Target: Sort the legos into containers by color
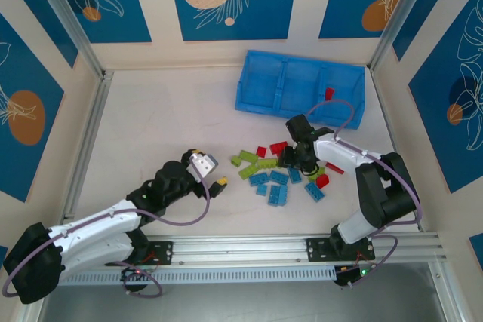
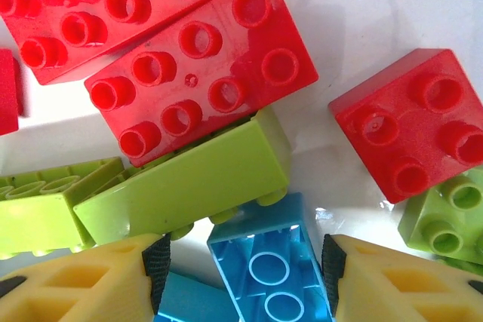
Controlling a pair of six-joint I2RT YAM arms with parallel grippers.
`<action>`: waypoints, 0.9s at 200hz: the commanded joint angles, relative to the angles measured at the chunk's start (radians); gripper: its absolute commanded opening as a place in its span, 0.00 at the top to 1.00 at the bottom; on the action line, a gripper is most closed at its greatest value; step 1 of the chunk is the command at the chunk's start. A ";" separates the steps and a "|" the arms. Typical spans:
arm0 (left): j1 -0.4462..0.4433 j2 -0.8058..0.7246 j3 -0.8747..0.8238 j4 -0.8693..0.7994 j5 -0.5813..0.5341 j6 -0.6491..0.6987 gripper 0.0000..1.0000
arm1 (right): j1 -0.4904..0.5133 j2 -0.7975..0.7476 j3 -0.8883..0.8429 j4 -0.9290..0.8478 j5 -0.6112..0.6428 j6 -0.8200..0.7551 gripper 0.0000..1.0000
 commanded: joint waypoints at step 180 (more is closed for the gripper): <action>-0.010 0.005 0.011 0.021 0.000 0.020 0.00 | 0.063 -0.254 -0.020 -0.046 0.147 0.063 0.80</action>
